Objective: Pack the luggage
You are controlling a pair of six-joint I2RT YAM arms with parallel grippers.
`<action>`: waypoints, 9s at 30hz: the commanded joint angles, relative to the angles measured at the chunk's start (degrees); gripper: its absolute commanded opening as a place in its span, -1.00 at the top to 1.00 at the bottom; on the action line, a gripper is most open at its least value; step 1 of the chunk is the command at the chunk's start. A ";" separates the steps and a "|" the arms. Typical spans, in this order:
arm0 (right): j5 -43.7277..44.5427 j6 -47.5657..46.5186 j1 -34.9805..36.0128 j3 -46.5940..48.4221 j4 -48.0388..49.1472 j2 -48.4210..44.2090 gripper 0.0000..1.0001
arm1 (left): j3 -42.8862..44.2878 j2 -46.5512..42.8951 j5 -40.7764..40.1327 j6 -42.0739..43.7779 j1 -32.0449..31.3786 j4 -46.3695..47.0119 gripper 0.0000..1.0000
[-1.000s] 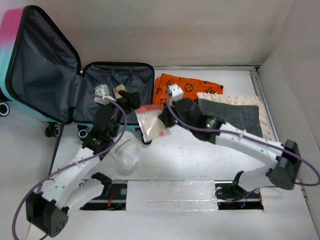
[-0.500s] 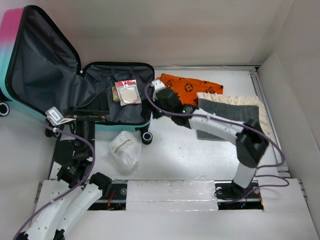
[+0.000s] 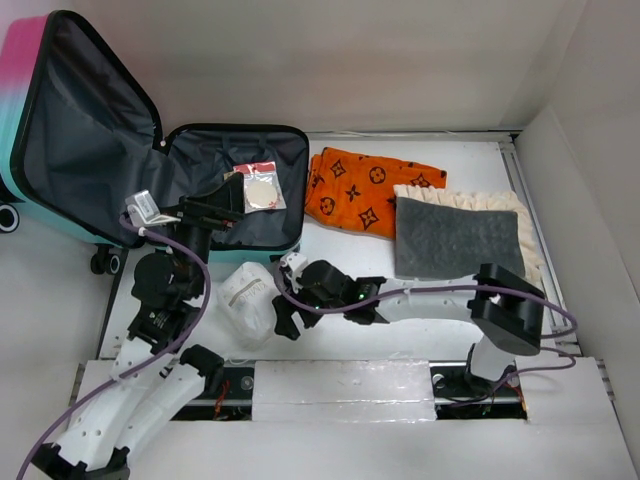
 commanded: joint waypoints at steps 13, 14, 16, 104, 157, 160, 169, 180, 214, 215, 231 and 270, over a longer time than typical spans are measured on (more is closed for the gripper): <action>-0.49 1.70 -0.04 10.57 12.37 12.68 -0.59 | 1.09 2.01 1.61 1.51 -0.23 1.05 -0.89; 0.39 1.70 -0.04 10.57 12.37 12.69 -0.43 | 1.09 1.49 1.08 1.52 -0.23 1.05 -0.89; 3.20 1.70 -0.04 9.96 12.37 12.69 0.11 | 1.09 1.48 1.08 1.52 -0.23 1.05 -0.89; 12.26 -8.58 -45.93 8.46 -11.89 -41.71 -0.63 | 41.00 91.05 29.99 -1.65 -26.85 3.33 1.00; 2.94 -8.06 -49.09 11.72 -9.07 -46.99 -0.65 | 50.19 65.45 55.33 -4.11 32.82 10.51 1.00; 2.94 -8.06 -49.09 11.19 -9.69 -47.51 -0.65 | 34.95 58.98 47.06 -0.34 31.41 11.07 1.00; 0.23 -7.53 -46.63 9.00 -10.39 -47.00 -0.65 | 7.17 37.09 26.42 -0.95 30.89 5.55 1.00; 0.22 -7.53 -43.82 5.04 -10.39 -48.05 -0.65 | 0.05 36.82 11.45 -6.12 31.67 -5.54 1.00; 3.82 -8.06 -38.36 3.98 -9.34 -46.46 -0.65 | -2.17 24.96 -1.12 -10.96 31.06 -10.56 -0.74; 3.82 -8.06 -38.36 3.98 -9.34 -46.46 -0.65 | -2.86 23.56 -1.12 -10.96 31.06 -10.56 -0.90; 12.06 -6.92 -37.84 2.22 -8.81 -43.48 -0.63 | -7.70 16.14 10.85 -8.16 31.06 1.53 -0.82; 22.54 -4.63 -38.36 -1.64 -14.96 -54.99 -0.56 | 80.36 114.86 13.34 -3.23 -28.26 -19.34 -0.40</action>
